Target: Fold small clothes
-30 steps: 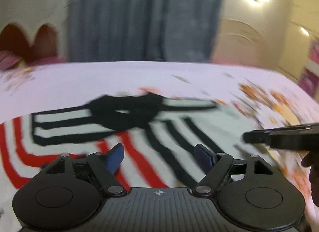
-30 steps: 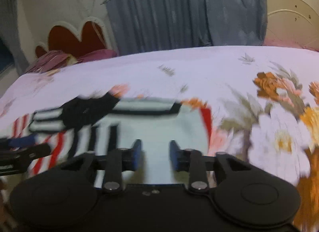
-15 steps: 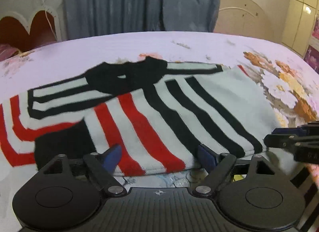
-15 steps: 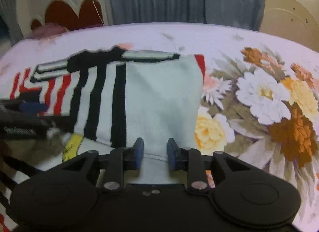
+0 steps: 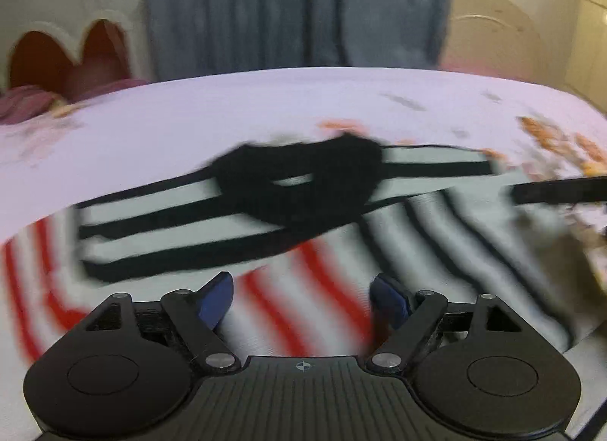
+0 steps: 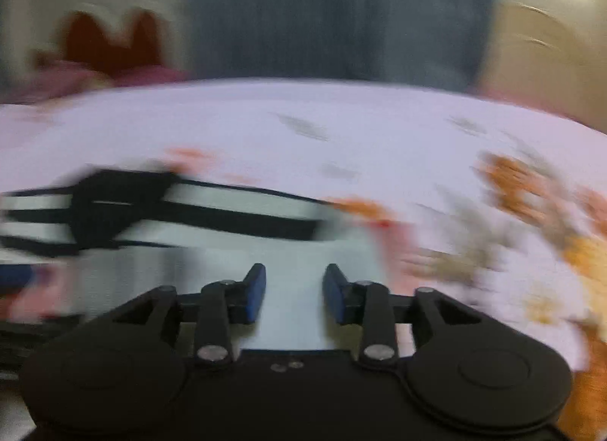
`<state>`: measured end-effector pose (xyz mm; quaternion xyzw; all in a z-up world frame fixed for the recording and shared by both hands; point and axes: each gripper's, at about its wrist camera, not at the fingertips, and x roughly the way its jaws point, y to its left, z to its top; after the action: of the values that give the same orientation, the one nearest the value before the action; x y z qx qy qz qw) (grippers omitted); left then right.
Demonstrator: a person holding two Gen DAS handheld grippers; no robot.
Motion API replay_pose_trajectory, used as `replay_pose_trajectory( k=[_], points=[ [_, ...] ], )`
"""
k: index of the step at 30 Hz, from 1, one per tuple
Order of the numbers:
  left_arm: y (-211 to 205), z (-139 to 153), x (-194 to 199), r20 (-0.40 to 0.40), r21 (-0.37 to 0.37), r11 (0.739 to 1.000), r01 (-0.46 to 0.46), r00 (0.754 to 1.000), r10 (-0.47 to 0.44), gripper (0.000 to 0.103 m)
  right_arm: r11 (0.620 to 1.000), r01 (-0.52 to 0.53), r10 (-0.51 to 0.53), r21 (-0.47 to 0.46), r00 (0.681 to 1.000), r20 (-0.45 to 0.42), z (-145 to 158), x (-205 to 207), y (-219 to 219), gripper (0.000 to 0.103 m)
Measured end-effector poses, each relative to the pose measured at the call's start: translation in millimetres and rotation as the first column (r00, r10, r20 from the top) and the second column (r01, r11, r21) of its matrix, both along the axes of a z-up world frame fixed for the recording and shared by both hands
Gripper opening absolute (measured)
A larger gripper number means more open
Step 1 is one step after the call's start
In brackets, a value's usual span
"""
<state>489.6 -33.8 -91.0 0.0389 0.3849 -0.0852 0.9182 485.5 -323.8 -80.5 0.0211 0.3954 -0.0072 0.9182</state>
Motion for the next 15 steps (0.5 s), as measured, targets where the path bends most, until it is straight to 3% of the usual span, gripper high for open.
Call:
replay_pose_trajectory(
  k=[3, 7, 9, 11, 13, 15],
  points=[
    [13, 4, -6, -0.006, -0.048, 0.998, -0.045, 0.999, 0.045, 0.081, 0.998, -0.005, 0.004, -0.055, 1.000, -0.019, 9, -2, -2, 0.031],
    [2, 15, -31, 0.060, -0.034, 0.999, 0.013, 0.998, -0.011, 0.081, 0.995, -0.081, 0.083, -0.054, 0.995, 0.050, 27, -41, 24, 0.035],
    [-1, 1, -33, -0.010, -0.005, 1.000, 0.022, 1.000, -0.022, 0.081, 0.992, -0.110, 0.113, -0.061, 0.992, 0.054, 22, -66, 35, 0.037],
    [-5, -4, -40, 0.019, 0.026, 0.999, 0.026, 0.999, -0.027, 0.082, 0.988, -0.128, 0.124, -0.081, 0.991, -0.054, 0, -73, 48, 0.037],
    [-12, 5, -52, 0.060, 0.062, 0.998, 0.033, 0.997, -0.037, 0.081, 0.985, -0.123, 0.119, -0.121, 0.992, -0.038, 5, -80, 58, 0.037],
    [-14, 9, -65, 0.120, 0.073, 0.997, 0.030, 0.992, -0.039, 0.082, 0.993, -0.111, 0.111, -0.036, 0.994, -0.008, 18, -87, 58, 0.037]
  ],
)
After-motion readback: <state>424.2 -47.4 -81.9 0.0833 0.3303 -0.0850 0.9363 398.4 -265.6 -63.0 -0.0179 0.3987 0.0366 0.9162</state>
